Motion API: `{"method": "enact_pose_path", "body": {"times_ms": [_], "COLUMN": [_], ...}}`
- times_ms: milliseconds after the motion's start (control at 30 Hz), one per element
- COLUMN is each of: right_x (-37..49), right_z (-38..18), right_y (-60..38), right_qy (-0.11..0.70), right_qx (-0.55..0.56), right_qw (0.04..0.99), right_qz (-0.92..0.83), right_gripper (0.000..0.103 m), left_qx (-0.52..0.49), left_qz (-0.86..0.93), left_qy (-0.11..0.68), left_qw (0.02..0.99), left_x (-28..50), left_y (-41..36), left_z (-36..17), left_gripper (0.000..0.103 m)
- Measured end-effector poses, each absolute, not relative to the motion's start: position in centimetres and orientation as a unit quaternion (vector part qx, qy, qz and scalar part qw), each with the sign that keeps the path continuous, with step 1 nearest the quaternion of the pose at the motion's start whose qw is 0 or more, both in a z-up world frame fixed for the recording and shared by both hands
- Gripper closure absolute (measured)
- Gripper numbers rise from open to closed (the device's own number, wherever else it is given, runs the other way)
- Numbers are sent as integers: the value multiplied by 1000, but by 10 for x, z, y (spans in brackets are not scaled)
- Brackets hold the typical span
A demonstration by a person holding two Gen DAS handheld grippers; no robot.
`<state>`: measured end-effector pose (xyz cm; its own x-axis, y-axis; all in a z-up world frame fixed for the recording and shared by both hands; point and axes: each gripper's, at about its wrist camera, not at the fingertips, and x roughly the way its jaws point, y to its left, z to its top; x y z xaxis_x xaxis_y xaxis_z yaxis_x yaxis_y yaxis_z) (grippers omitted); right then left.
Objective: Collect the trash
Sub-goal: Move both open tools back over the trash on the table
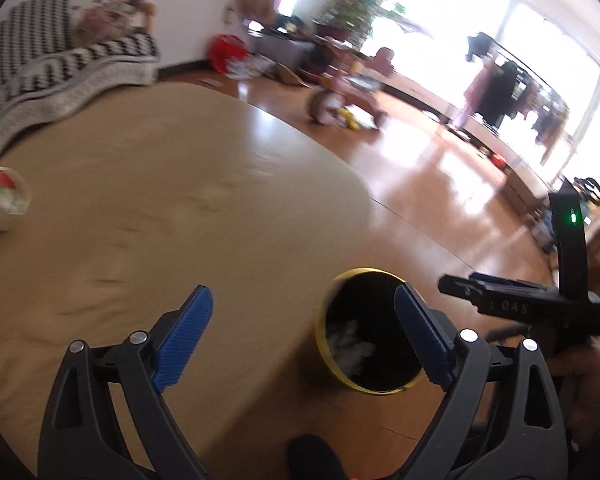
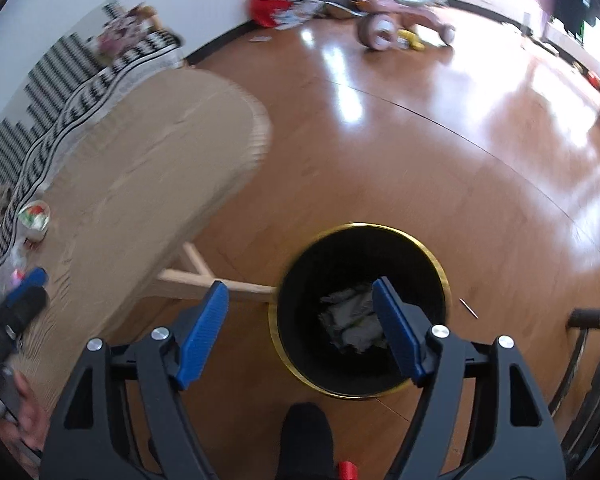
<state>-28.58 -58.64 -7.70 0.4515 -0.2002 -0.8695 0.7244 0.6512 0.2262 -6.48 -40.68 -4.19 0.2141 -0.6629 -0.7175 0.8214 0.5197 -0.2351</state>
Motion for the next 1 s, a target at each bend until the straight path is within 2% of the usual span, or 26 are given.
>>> {"method": "enact_pose_path", "body": {"times_ms": [333, 600, 767, 1000], "right_x": [-150, -42, 20, 83], "right_z": [-45, -34, -30, -50], "right_y": [-464, -341, -283, -248], "right_qy": [425, 431, 426, 444], "right_qx": [238, 177, 164, 159], "right_qw": [862, 884, 889, 881], "right_qz": [-141, -20, 20, 41], "right_gripper": [31, 31, 31, 31], "left_qx": [46, -2, -20, -15], "left_qz": [-326, -165, -112, -100], "left_qy": [377, 377, 401, 428], "left_qw": [866, 911, 909, 898], "left_x": [33, 100, 136, 175], "left_y": [-220, -44, 12, 14], "left_z": [2, -3, -28, -59], "left_gripper": [13, 13, 13, 13]}}
